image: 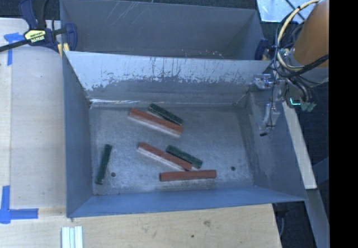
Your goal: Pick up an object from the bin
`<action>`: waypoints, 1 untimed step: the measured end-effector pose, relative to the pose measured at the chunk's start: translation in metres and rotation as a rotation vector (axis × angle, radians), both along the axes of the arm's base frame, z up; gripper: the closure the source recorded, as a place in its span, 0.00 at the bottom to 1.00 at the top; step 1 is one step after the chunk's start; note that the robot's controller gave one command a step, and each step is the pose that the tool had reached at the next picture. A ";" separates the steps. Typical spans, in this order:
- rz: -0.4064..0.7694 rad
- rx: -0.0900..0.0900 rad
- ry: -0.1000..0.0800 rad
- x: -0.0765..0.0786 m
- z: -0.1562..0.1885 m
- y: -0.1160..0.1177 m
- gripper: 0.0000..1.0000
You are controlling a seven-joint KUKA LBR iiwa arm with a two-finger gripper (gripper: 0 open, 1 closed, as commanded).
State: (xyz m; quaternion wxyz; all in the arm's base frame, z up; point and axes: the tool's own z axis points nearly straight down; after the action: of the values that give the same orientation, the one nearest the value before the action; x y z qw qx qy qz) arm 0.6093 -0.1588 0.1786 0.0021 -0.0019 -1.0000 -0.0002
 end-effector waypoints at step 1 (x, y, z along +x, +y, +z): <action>0.003 -0.002 -0.008 0.002 0.005 0.001 0.00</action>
Offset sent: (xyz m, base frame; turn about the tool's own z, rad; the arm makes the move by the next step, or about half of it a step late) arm -0.0188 0.0620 -0.1086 0.1271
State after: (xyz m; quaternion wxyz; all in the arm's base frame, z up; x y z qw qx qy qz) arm 0.6112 -0.1582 0.1839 -0.0021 -0.0003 -1.0000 0.0006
